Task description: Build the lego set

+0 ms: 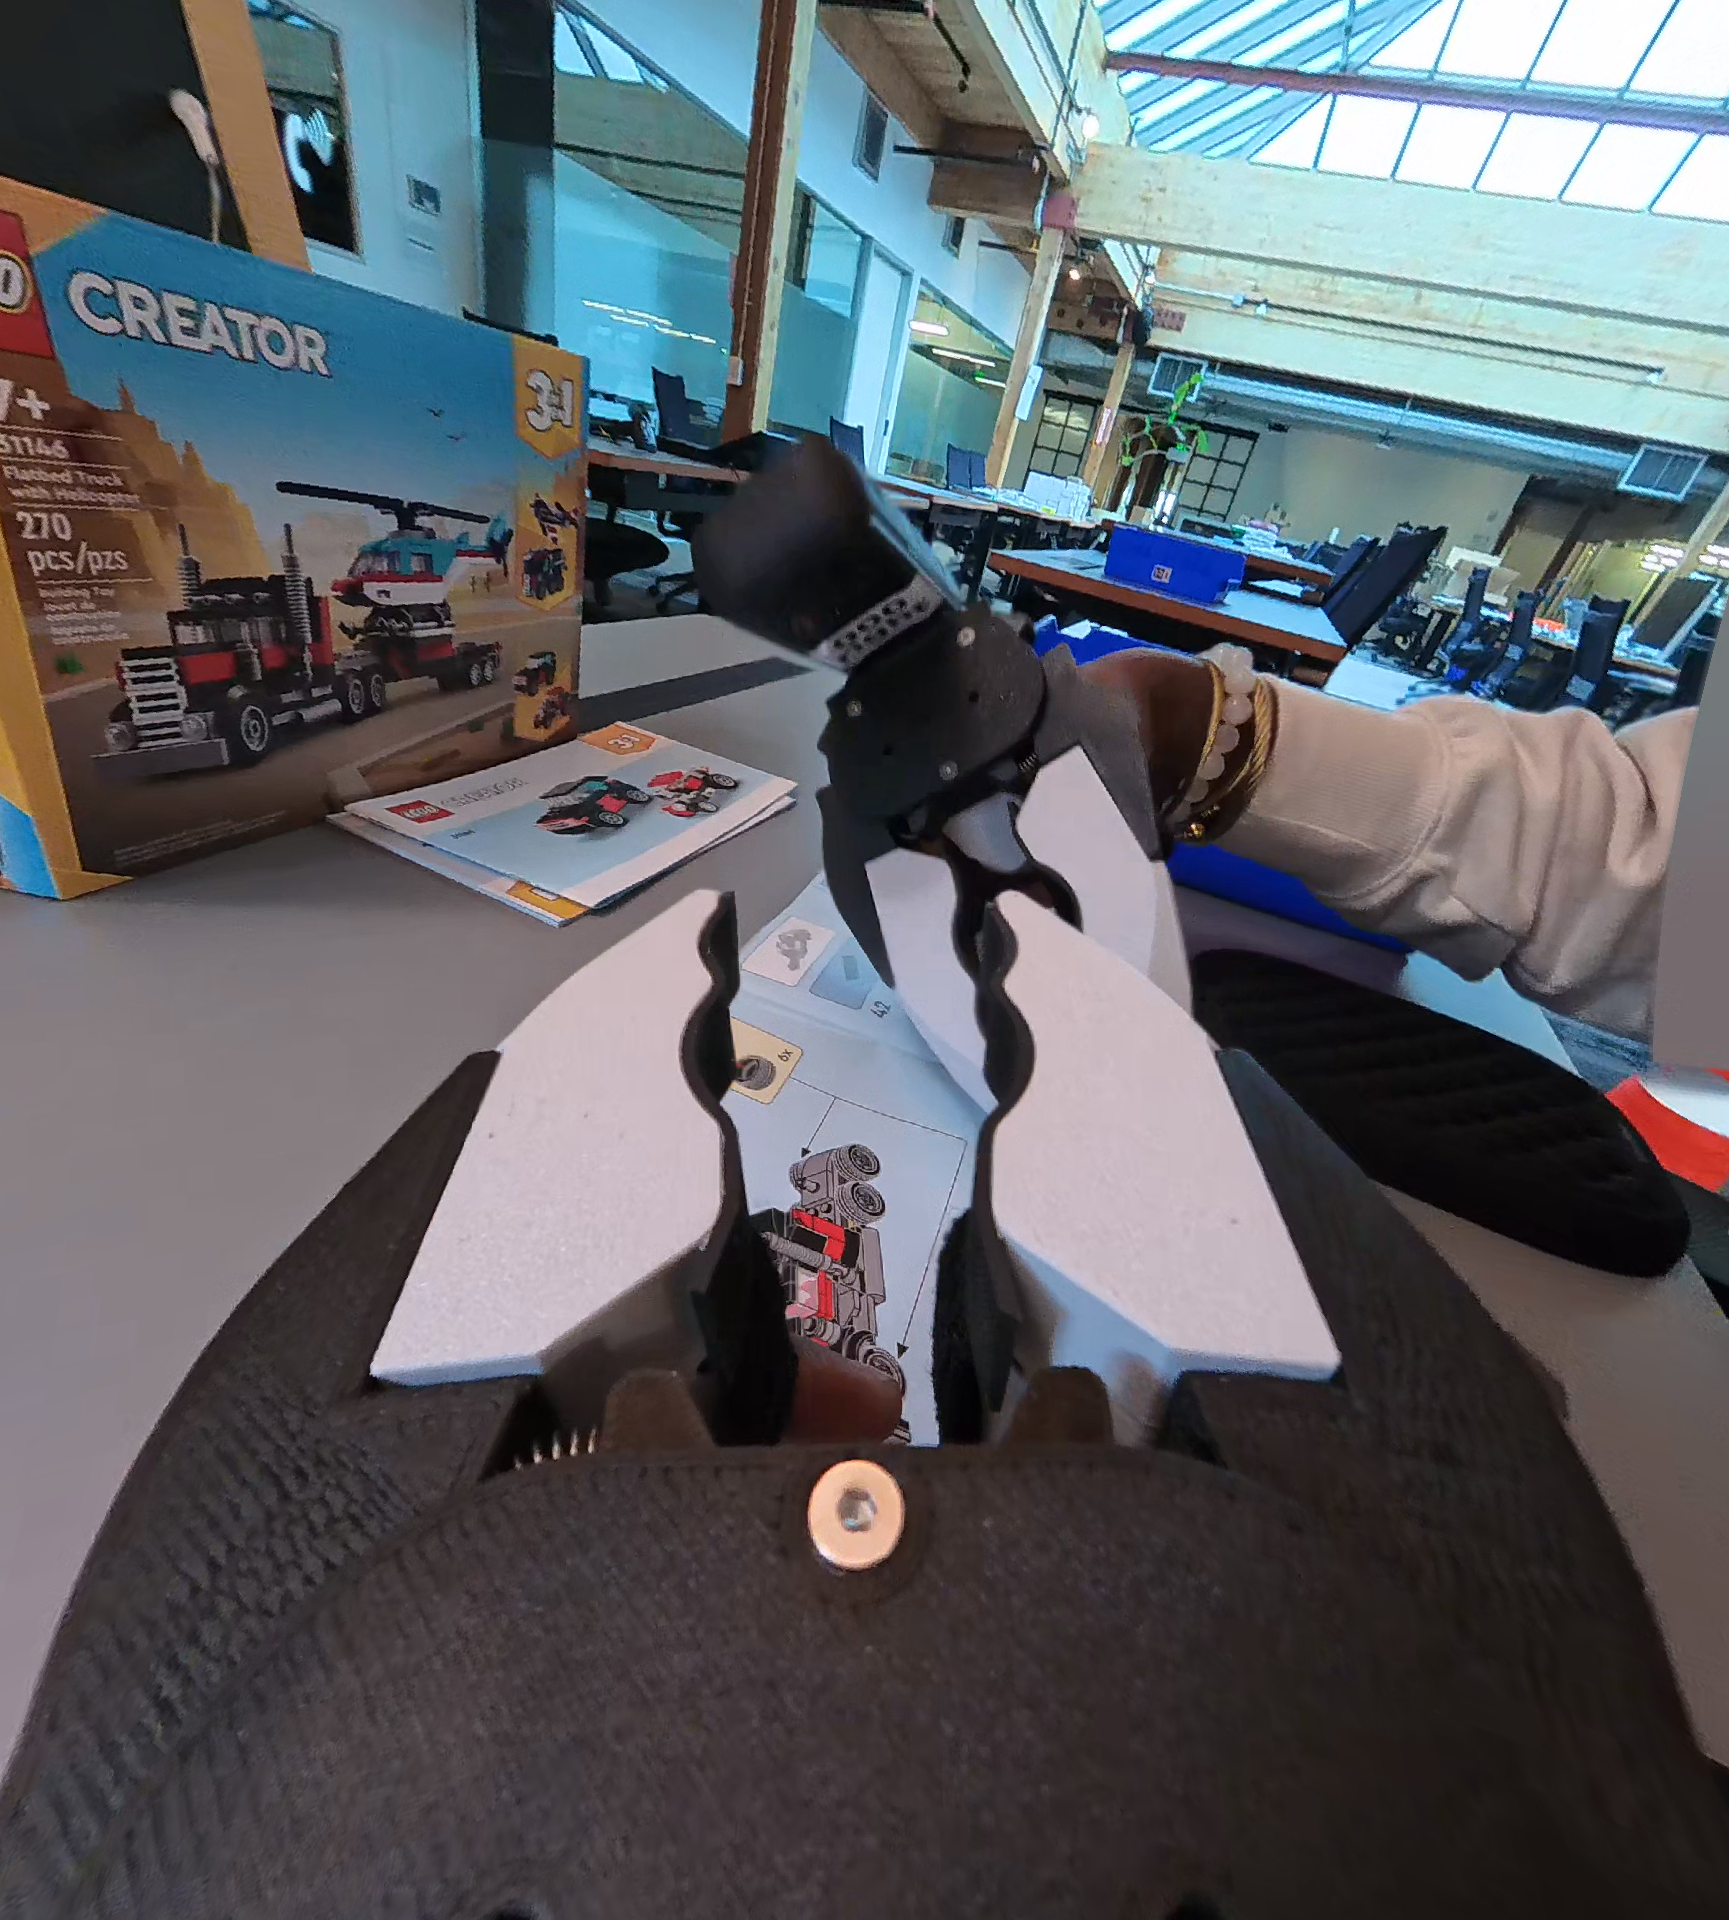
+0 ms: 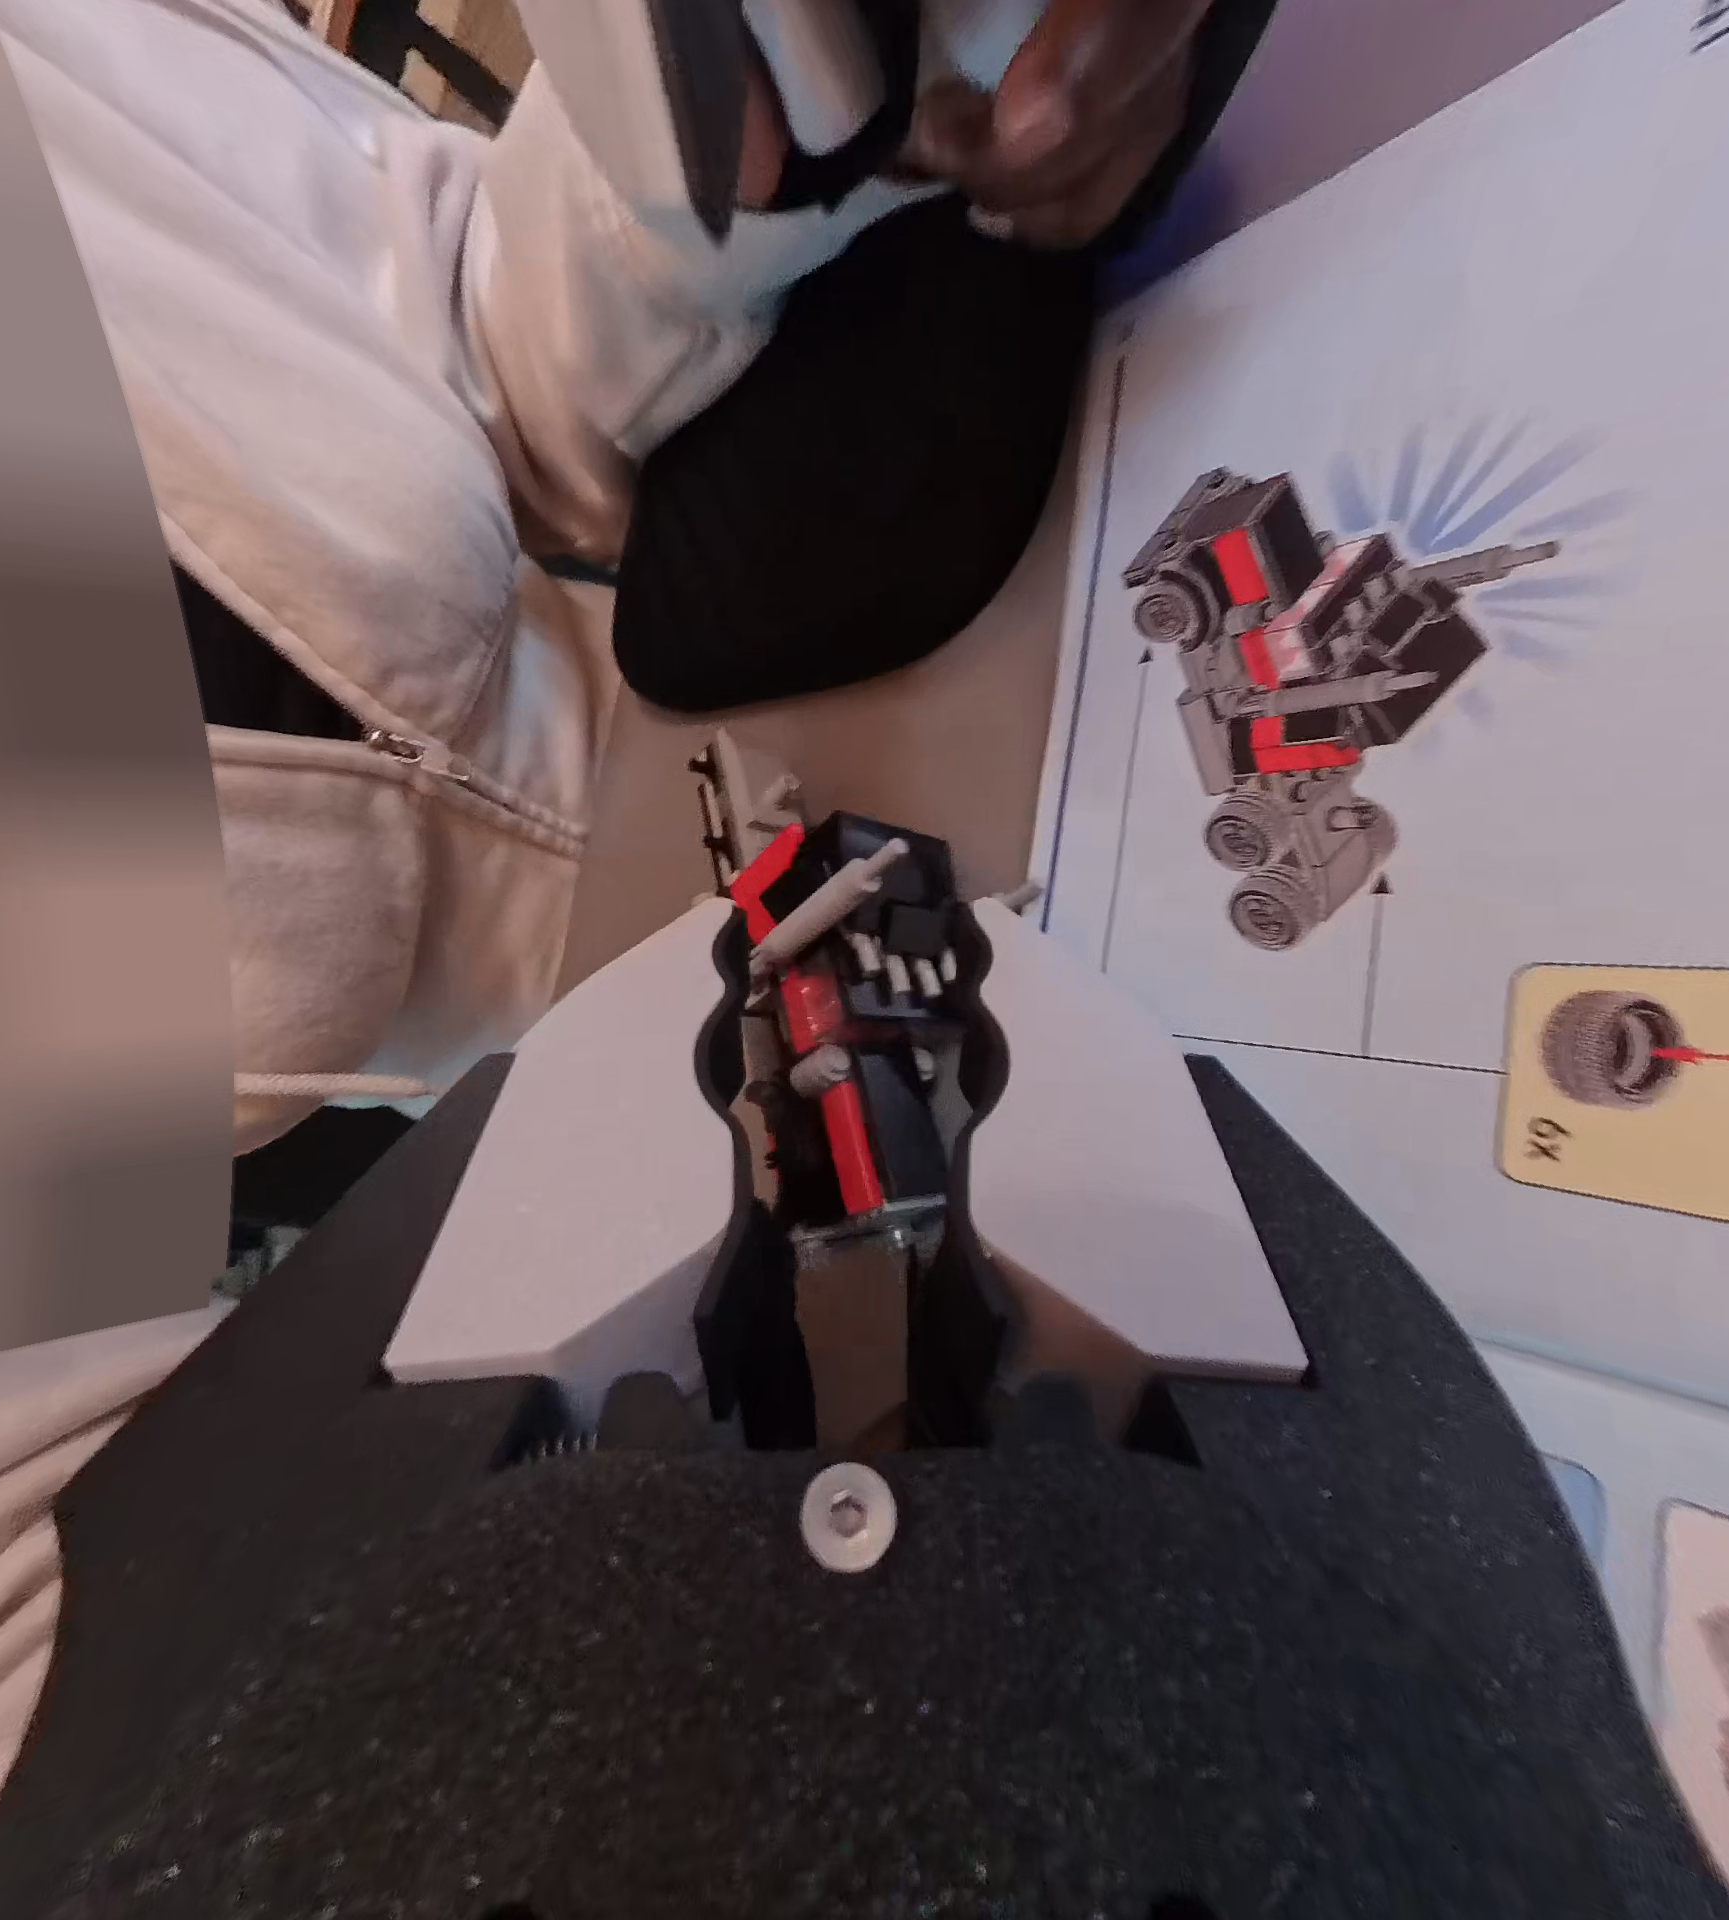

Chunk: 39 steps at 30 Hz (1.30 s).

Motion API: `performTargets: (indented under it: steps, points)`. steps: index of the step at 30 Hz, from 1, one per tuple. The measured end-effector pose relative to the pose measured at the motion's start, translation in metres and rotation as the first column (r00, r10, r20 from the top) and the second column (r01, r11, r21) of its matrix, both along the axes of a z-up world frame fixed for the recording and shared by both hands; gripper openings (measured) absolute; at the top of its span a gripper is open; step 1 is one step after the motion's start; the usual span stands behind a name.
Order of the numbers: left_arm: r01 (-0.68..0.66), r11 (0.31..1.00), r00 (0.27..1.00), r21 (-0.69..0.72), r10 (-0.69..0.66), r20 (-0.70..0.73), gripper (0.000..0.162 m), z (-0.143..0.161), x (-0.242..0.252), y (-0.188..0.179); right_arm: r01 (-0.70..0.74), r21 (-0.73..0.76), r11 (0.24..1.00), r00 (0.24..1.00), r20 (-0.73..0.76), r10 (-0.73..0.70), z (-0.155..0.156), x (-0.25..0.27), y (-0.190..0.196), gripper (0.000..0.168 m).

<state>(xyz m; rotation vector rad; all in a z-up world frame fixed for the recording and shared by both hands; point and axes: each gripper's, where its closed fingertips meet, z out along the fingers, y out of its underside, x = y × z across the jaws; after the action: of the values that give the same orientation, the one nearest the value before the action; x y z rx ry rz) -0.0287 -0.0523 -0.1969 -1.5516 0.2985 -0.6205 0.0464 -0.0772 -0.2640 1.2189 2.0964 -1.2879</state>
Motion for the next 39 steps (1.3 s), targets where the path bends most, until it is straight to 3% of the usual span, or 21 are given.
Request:
performTargets:
  steps: [3, 6, 9, 11, 12, 15, 18, 24, 27, 30, 33, 39]
  points:
    - [0.027, 0.999, 0.999, -0.018, -0.028, -0.034, 0.045, -0.006, 0.007, 0.0, 0.1, 0.003, 0.995, 0.983, -0.155, -0.098, 0.023, -0.007, 0.011, 0.035]
    - [0.038, 0.999, 0.994, -0.03, -0.041, -0.102, 0.045, -0.012, 0.013, -0.001, 0.372, 0.069, 0.926, 0.852, -0.422, -0.311, 0.058, -0.007, 0.045, 0.035]
    - [0.078, 0.994, 0.986, -0.073, -0.088, -0.143, 0.044, -0.019, 0.022, -0.003, 0.69, 0.135, 0.711, 0.613, -0.631, -0.475, 0.075, 0.019, 0.092, 0.057]
    - [0.103, 0.991, 0.979, -0.087, -0.116, -0.17, 0.044, -0.021, 0.028, -0.004, 0.795, 0.171, 0.582, 0.516, -0.695, -0.502, 0.071, 0.045, 0.108, 0.061]
    - [0.113, 0.99, 0.975, -0.087, -0.127, -0.183, 0.043, -0.022, 0.03, -0.005, 0.817, 0.196, 0.542, 0.503, -0.702, -0.505, 0.064, 0.057, 0.11, 0.054]
    - [0.125, 0.989, 0.971, -0.076, -0.137, -0.194, 0.043, -0.022, 0.033, -0.006, 0.799, 0.314, 0.512, 0.575, -0.645, -0.503, 0.03, 0.077, 0.104, 0.03]
    - [0.122, 0.99, 0.975, -0.068, -0.132, -0.177, 0.043, -0.02, 0.032, -0.006, 0.736, 0.453, 0.503, 0.675, -0.54, -0.502, -0.002, 0.086, 0.107, 0.032]
    - [0.16, 0.986, 0.972, -0.046, -0.166, -0.168, 0.043, -0.016, 0.035, -0.012, 0.595, 0.606, 0.529, 0.802, -0.402, -0.442, -0.035, 0.087, 0.113, 0.027]
    - [0.283, 0.951, 0.939, -0.12, -0.301, -0.166, 0.048, -0.014, 0.052, -0.027, 0.582, 0.605, 0.543, 0.813, -0.411, -0.413, -0.034, 0.083, 0.112, 0.03]
    - [0.318, 0.927, 0.915, -0.197, -0.355, -0.192, 0.058, -0.014, 0.068, -0.035, 0.57, 0.609, 0.552, 0.822, -0.412, -0.394, -0.033, 0.082, 0.111, 0.031]
    - [0.261, 0.935, 0.923, -0.242, -0.315, -0.221, 0.07, -0.018, 0.08, -0.036, 0.549, 0.621, 0.559, 0.836, -0.404, -0.372, -0.037, 0.08, 0.111, 0.026]
    - [0.064, 0.954, 0.958, -0.292, -0.141, -0.249, 0.072, -0.032, 0.097, -0.035, 0.57, 0.59, 0.572, 0.821, -0.435, -0.369, -0.034, 0.077, 0.11, 0.021]
